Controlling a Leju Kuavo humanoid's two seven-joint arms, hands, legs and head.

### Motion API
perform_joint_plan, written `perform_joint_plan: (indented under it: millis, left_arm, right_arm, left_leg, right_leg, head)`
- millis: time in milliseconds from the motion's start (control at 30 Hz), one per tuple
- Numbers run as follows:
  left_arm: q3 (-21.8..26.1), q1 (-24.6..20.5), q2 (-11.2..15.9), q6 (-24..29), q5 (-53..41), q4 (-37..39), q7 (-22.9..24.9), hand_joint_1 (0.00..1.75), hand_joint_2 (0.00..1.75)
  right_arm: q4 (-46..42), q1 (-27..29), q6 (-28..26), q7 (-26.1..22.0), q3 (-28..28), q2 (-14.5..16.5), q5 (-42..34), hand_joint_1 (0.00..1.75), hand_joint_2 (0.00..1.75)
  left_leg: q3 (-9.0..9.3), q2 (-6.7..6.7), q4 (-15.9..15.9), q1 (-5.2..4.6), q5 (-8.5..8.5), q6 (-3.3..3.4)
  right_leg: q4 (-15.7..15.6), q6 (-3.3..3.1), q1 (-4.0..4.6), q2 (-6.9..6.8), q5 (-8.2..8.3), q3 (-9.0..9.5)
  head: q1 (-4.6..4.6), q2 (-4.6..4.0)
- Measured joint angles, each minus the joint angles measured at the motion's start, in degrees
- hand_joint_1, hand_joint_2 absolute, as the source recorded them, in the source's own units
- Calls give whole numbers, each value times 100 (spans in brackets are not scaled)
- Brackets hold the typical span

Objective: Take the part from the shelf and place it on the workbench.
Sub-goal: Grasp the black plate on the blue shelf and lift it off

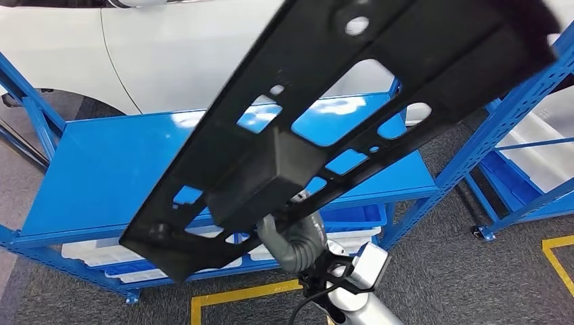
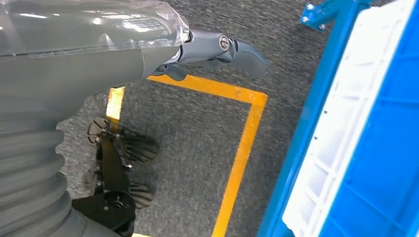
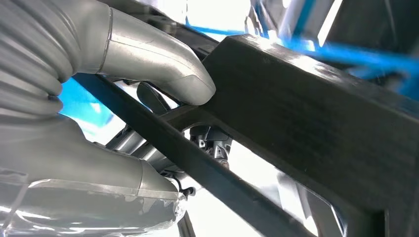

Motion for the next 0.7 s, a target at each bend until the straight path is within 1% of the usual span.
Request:
perform_joint_plan:
  millis: [33,67,100,133,167,200,233,267,300,333,367,400,433,467,500,533,567,600,633,667,700]
  left_arm:
    - [0,8,-1,-1,-4,2,3,0,175]
    - [0,19,-3,1,-6,5,6,0,175]
    - [0,28,-7,4,-7,9,13,0,175]
    - [0,37,-11,8,-7,13,26,0,175]
    - [0,42,-16,14,-7,14,47,0,175]
    - [0,45,-24,22,-7,15,79,0,175]
    - [0,48,-31,35,-8,15,119,0,175]
    - [0,50,-37,60,-14,17,166,0,175]
    - [0,52,-41,88,-22,21,213,0,175]
    - [-1,56,-42,112,-31,25,255,0,175]
    - [-1,62,-42,138,-42,33,292,0,175]
    - [-2,67,-43,153,-55,40,322,0,175]
    - [-3,73,-45,167,-68,45,347,0,175]
    - [-4,77,-45,187,-80,51,371,0,175]
    - [-5,77,-45,201,-92,53,394,0,175]
    - [-5,78,-43,213,-98,55,416,0,175]
    - [-5,78,-41,220,-107,56,439,0,175]
    - [-7,77,-40,223,-121,56,460,0,175]
    - [-8,76,-40,227,-133,56,481,0,175]
    - [-9,73,-40,230,-145,56,504,0,175]
    - [-11,65,-40,232,-154,56,524,0,175]
  right_arm:
    - [97,24,48,-53,67,-35,-9,175,175]
    - [178,47,93,-83,115,-66,-22,175,175]
    - [245,65,132,-96,152,-93,-33,175,175]
    - [299,76,172,-102,179,-118,-42,175,175]
    - [334,82,224,-105,198,-138,-51,175,175]
    - [357,83,280,-109,209,-152,-60,175,175]
    - [372,84,337,-112,216,-163,-61,175,175]
    - [382,86,389,-115,221,-174,-57,175,175]
    - [389,89,429,-120,222,-187,-51,175,175]
    - [394,95,456,-125,222,-200,-42,175,175]
    - [398,98,473,-129,223,-215,-27,175,175]
    - [398,100,484,-133,223,-225,-8,175,175]
    - [397,103,491,-137,223,-232,11,175,175]
    - [396,109,497,-140,223,-235,30,175,175]
    - [394,121,502,-142,223,-239,43,175,175]
    - [393,137,505,-143,223,-244,49,175,175]
    - [389,156,509,-144,223,-250,53,175,175]
    - [378,176,516,-144,222,-258,55,175,175]
    - [354,196,527,-144,218,-263,55,175,175]
    - [314,211,547,-144,213,-267,55,175,175]
    - [260,222,573,-144,205,-268,53,175,175]
  left_leg:
    - [-76,1,10,-3,48,4]
    - [-148,2,23,-6,89,1]
    - [-217,3,41,-8,126,-5]
    - [-284,4,63,-8,160,-13]
    - [-341,2,89,-9,191,-24]
    - [-391,1,115,-11,218,-40]
    - [-426,-1,136,-15,246,-63]
    - [-445,-2,146,-17,278,-91]
    - [-457,-2,147,-16,314,-123]
    - [-460,-2,135,-15,357,-158]
    - [-470,-2,131,-12,374,-191]
    - [-502,-4,166,-8,315,-223]
    - [-555,-6,283,-3,160,-252]
    - [-637,-7,517,7,-91,-280]
    - [-734,-8,844,17,-382,-306]
    - [-820,-8,1216,26,-623,-331]
    - [-865,-8,1531,30,-748,-351]
    - [-835,-8,1698,33,-737,-362]
    - [-717,-7,1682,35,-622,-365]
    - [-496,-7,1464,38,-465,-360]
    - [-197,-10,1089,40,-374,-347]
  right_leg:
    - [385,13,-7,-1,-230,-92]
    - [654,20,-8,-1,-343,-122]
    - [733,20,-8,-1,-334,-59]
    - [590,10,-7,-1,-228,113]
    - [249,-11,-3,-1,-87,384]
    - [-186,-42,6,-2,-1,689]
    - [-559,-73,21,-5,52,936]
    - [-812,-101,39,-5,66,1092]
    - [-928,-124,58,-4,56,1147]
    - [-945,-148,67,-5,93,1131]
    - [-966,-184,56,-11,142,1105]
    - [-986,-229,43,-19,196,1068]
    - [-1003,-274,28,-29,261,1017]
    - [-1014,-308,18,-38,327,955]
    - [-1011,-328,24,-40,384,883]
    - [-1003,-335,29,-41,442,806]
    - [-992,-332,34,-42,498,725]
    - [-975,-325,37,-42,553,640]
    - [-953,-315,38,-42,604,553]
    - [-928,-300,38,-41,653,469]
    - [-901,-281,39,-39,698,397]
  head:
    - [-1,0]
    - [-1,0]
    - [-1,0]
    - [-1,0]
    - [-1,0]
    - [-1,0]
    - [-1,1]
    - [-1,1]
    - [-1,1]
    - [-1,1]
    - [0,0]
    - [-1,0]
    - [-1,0]
    - [-1,0]
    - [-1,0]
    - [-1,0]
    - [-1,0]
    - [-1,0]
    - [-1,0]
    - [-1,0]
    - [-1,0]
